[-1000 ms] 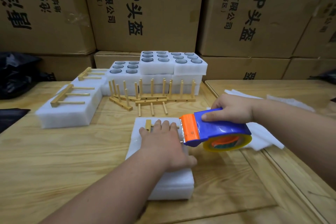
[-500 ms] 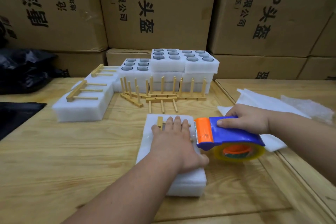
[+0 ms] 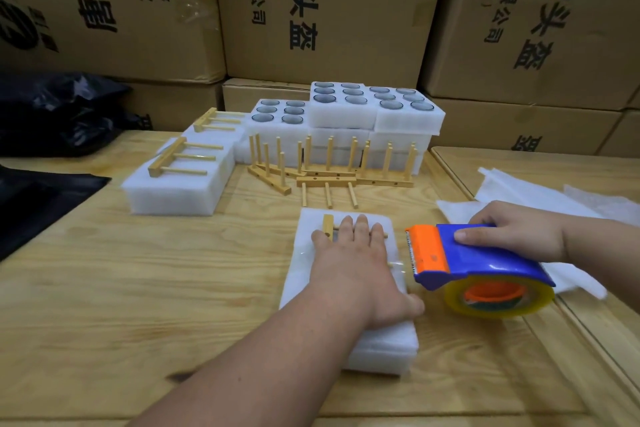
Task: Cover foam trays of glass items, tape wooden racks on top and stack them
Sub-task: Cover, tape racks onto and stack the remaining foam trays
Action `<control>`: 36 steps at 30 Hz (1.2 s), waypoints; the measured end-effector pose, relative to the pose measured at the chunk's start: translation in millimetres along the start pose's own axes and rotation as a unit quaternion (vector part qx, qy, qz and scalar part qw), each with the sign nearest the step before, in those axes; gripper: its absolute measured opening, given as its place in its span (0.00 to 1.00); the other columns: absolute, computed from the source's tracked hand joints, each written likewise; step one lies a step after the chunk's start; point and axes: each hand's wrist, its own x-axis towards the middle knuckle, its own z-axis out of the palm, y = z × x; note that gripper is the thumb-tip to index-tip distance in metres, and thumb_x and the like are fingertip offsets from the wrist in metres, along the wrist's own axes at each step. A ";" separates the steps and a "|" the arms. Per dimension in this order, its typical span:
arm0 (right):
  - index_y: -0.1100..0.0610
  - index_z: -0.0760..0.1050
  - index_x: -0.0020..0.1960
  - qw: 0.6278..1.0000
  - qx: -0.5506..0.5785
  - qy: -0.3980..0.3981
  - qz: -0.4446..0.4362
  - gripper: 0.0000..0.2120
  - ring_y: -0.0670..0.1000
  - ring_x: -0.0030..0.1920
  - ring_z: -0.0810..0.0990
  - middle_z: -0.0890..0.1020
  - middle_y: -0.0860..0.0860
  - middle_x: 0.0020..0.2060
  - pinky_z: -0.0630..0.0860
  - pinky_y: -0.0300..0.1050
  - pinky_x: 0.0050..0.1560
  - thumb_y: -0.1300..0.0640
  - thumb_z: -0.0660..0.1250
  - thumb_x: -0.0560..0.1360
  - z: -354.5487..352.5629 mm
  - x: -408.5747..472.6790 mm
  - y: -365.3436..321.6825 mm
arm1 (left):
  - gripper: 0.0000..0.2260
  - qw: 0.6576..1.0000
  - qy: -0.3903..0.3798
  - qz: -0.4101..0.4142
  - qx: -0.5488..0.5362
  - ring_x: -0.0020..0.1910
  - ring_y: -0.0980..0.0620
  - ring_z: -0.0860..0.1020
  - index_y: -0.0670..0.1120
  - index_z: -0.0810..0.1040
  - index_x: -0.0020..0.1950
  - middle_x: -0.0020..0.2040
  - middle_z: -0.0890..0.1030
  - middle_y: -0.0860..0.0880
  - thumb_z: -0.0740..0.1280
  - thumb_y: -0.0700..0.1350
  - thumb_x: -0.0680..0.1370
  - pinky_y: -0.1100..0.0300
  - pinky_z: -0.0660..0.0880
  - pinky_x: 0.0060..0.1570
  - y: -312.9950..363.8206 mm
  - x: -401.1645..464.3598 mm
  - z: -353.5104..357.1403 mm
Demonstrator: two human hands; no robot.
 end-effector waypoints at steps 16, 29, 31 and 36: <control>0.57 0.80 0.37 0.986 -0.138 0.008 0.092 0.36 0.45 0.29 0.78 0.83 0.53 0.32 0.72 0.44 0.37 0.23 0.62 0.66 -21.9 -22.1 11.4 | 0.51 1.000 0.012 -0.006 0.002 0.82 0.44 0.39 0.47 0.39 0.83 0.83 0.40 0.45 0.54 0.74 0.71 0.31 0.46 0.72 1.4 0.9 5.5; 0.52 0.76 0.45 0.879 -0.399 -0.117 0.233 0.24 0.53 0.38 0.78 0.80 0.53 0.41 0.71 0.46 0.39 0.30 0.66 0.71 -9.6 26.9 -117.7 | 0.50 1.000 0.020 -0.014 0.011 0.82 0.43 0.41 0.47 0.40 0.83 0.83 0.41 0.45 0.53 0.74 0.70 0.31 0.47 0.71 2.7 2.1 5.0; 0.52 0.76 0.45 0.866 -0.424 -0.130 0.230 0.22 0.53 0.37 0.77 0.80 0.53 0.41 0.69 0.46 0.36 0.33 0.66 0.73 2.6 36.5 -131.3 | 0.51 0.999 0.027 -0.013 0.010 0.82 0.43 0.42 0.47 0.40 0.83 0.83 0.42 0.45 0.53 0.75 0.70 0.30 0.48 0.70 2.7 1.7 4.4; 0.53 0.75 0.43 0.851 -0.476 -0.123 0.184 0.17 0.53 0.38 0.77 0.79 0.54 0.39 0.77 0.50 0.52 0.41 0.58 0.78 33.5 58.6 -157.0 | 0.54 0.999 0.032 -0.010 0.012 0.81 0.42 0.44 0.46 0.45 0.83 0.83 0.46 0.44 0.49 0.80 0.67 0.30 0.49 0.70 3.2 0.7 2.4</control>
